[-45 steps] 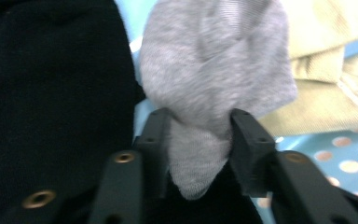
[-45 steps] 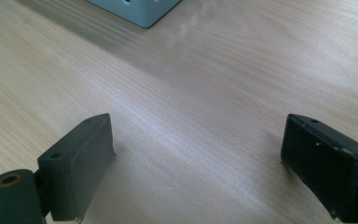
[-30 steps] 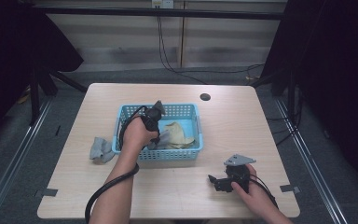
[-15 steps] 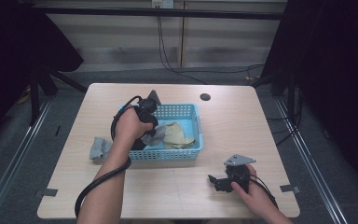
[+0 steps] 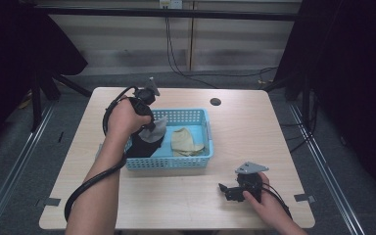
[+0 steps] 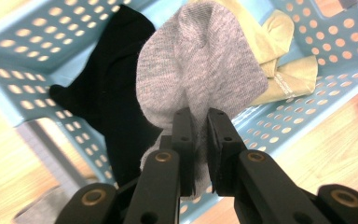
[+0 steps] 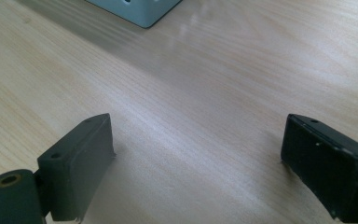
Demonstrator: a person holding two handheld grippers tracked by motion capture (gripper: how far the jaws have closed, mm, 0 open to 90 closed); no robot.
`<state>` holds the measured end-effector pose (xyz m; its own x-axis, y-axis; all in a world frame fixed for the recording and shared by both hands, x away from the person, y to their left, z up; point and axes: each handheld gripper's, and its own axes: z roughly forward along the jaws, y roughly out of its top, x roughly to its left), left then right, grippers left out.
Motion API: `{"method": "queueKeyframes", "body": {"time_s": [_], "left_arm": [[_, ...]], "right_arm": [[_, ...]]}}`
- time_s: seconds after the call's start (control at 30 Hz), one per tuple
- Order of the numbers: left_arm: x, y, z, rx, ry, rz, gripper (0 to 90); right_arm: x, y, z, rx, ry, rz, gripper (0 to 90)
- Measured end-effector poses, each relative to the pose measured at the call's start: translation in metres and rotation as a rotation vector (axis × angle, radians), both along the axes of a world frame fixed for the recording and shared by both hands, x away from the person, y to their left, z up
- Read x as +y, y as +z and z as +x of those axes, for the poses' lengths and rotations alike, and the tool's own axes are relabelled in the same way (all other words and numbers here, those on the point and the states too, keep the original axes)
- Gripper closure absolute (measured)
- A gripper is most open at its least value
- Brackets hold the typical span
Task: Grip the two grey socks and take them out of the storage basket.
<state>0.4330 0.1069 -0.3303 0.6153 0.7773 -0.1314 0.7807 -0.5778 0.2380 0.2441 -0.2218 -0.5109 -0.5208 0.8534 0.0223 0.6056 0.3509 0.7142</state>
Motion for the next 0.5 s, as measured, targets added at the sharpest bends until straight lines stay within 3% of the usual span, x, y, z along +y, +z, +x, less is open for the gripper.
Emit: {"method": "queueKeyframes", "body": {"time_s": [0.27, 0.5], "left_arm": [[0.019, 0.021, -0.001, -0.01, 0.029, 0.014, 82.3], [0.042, 0.024, -0.005, -0.006, 0.066, 0.02, 82.3]], "right_arm": [[0.0, 0.0, 0.0, 0.0, 0.0, -0.001, 8.7], [0.0, 0.0, 0.0, 0.002, -0.002, -0.002, 8.8]]}}
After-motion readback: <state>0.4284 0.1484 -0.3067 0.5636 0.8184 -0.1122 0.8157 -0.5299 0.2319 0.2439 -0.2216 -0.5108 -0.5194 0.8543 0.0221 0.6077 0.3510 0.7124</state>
